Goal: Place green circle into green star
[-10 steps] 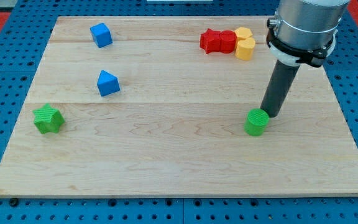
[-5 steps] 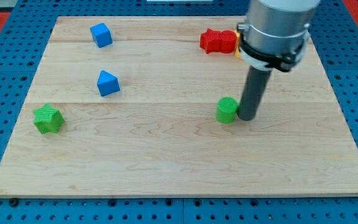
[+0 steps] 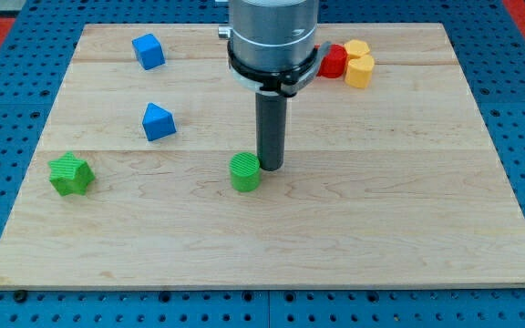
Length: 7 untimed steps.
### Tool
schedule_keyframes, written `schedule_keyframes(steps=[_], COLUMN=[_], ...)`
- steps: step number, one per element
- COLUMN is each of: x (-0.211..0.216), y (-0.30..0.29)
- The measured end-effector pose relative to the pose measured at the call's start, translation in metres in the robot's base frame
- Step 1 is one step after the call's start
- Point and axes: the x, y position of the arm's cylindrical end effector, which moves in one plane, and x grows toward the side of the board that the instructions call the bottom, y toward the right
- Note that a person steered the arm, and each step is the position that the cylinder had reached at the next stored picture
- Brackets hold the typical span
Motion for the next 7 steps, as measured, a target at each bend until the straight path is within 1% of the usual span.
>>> schedule_keyframes(steps=[1, 2, 3, 5, 7], x=[0.009, 0.021, 0.031, 0.018, 0.033], y=[-0.012, -0.009, -0.024, -0.15, -0.174])
